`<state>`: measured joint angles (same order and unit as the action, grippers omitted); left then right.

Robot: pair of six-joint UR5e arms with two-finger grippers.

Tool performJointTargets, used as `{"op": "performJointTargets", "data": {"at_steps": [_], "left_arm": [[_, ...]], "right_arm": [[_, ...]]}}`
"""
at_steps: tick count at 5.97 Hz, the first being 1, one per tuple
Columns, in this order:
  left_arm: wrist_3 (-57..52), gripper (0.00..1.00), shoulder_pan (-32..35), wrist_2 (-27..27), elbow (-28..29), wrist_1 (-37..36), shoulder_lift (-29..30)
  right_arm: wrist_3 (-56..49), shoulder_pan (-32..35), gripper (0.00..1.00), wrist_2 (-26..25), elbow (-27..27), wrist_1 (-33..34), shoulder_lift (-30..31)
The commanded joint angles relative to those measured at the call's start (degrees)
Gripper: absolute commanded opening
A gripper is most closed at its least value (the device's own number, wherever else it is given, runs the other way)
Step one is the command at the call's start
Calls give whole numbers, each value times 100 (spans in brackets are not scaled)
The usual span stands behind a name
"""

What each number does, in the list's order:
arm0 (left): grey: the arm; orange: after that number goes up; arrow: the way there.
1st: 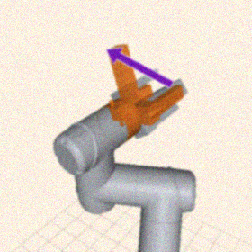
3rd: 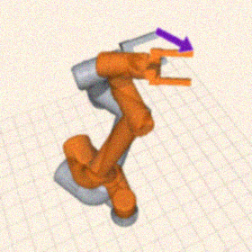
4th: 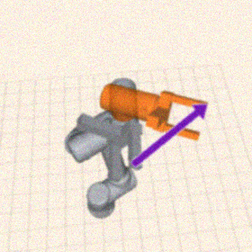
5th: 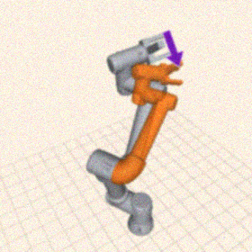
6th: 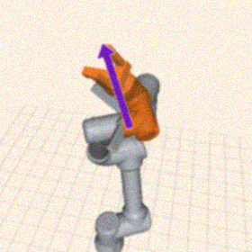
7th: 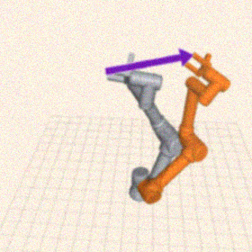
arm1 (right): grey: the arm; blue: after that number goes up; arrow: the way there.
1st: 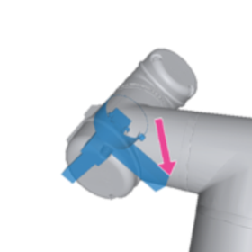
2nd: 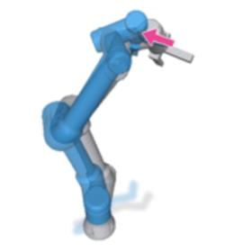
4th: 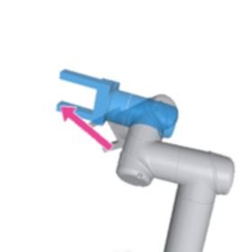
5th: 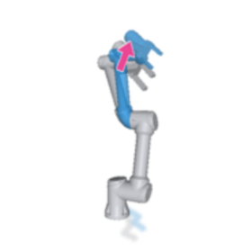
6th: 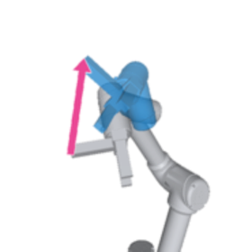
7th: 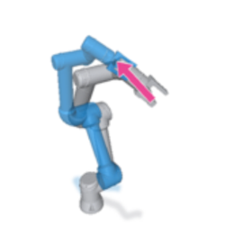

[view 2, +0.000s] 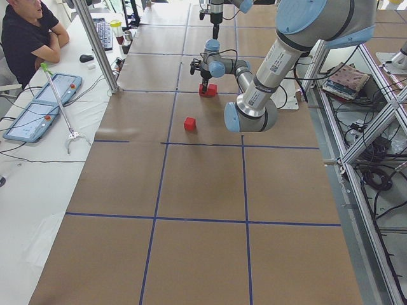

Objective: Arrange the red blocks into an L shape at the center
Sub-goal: 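Place the held red cube beside the center cube, farther from the robot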

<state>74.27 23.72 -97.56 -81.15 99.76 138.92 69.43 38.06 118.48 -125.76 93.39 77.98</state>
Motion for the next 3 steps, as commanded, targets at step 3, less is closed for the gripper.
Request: {"op": "performJointTargets", "data": {"at_steps": [3], "left_arm": [[18, 3, -113, 122, -67, -89, -14]], "right_arm": [[0, 0, 100, 0, 16, -5, 7]]}}
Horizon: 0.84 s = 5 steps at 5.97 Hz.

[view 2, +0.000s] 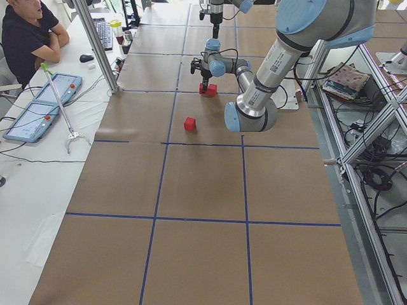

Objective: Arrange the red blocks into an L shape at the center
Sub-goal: 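Place the held red cube beside the center cube, farther from the robot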

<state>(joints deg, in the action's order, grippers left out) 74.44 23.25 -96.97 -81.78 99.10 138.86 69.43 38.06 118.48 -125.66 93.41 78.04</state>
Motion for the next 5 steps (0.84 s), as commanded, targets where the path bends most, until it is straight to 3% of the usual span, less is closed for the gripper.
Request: {"op": "performJointTargets", "data": {"at_steps": [1, 2, 3, 4, 5], "left_arm": [[0, 3, -92, 82, -13, -22, -8], [0, 5, -101, 82, -13, -22, -8], [0, 18, -93, 82, -22, -22, -16], [0, 81, -101, 91, -83, -22, -95], [0, 100, -101, 100, -301, -22, -235]], "right_arm": [[0, 0, 100, 0, 6, -7, 0], [0, 0, 100, 0, 6, 2, 0], [0, 0, 100, 0, 6, 2, 0], [0, 0, 100, 0, 6, -6, 0], [0, 0, 100, 0, -2, -7, 0]]}}
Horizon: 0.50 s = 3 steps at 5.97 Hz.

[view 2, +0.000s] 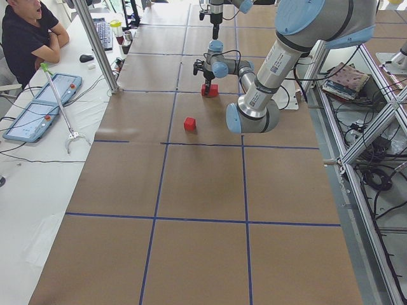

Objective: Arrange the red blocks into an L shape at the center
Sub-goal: 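Place the held red cube beside the center cube, farther from the robot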

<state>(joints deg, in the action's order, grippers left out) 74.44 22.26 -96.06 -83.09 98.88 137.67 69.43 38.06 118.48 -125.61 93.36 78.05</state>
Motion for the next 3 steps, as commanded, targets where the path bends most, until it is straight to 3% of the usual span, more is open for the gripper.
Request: {"op": "performJointTargets", "data": {"at_steps": [1, 3], "left_arm": [[0, 100, -2, 8, -207, -9, -117], [0, 100, 6, -1, -512, -61, -135]], "right_arm": [[0, 0, 100, 0, -16, -2, 0], [0, 0, 100, 0, -34, -2, 0]]}}
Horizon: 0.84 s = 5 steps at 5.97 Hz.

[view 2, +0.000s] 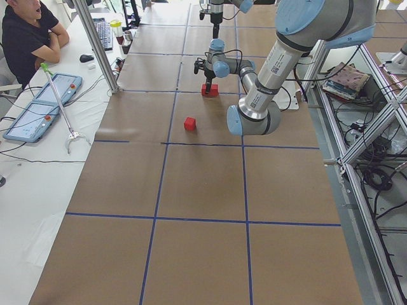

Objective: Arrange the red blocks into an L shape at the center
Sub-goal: 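Place the held red cube beside the center cube, farther from the robot, then open the left gripper and move it back toward the last red cube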

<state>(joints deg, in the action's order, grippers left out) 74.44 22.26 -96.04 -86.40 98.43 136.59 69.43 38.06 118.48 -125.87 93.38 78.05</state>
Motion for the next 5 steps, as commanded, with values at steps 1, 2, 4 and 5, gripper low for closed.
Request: {"op": "performJointTargets", "data": {"at_steps": [1, 2, 4, 5], "left_arm": [[-9, 100, 50, -19, -654, -235, -131], [-87, 100, 286, -54, -1129, -333, -402], [-1293, 100, 682, -90, -1484, -273, -999], [-2032, 100, 1075, -421, -1685, -237, -1498]], "right_arm": [[0, 17, 100, 0, -8, 5, 0], [0, 35, 100, 0, -8, 5, 26], [-17, 62, 100, -9, 1, -4, 105], [-18, 62, 100, -9, -69, -4, 192]]}}
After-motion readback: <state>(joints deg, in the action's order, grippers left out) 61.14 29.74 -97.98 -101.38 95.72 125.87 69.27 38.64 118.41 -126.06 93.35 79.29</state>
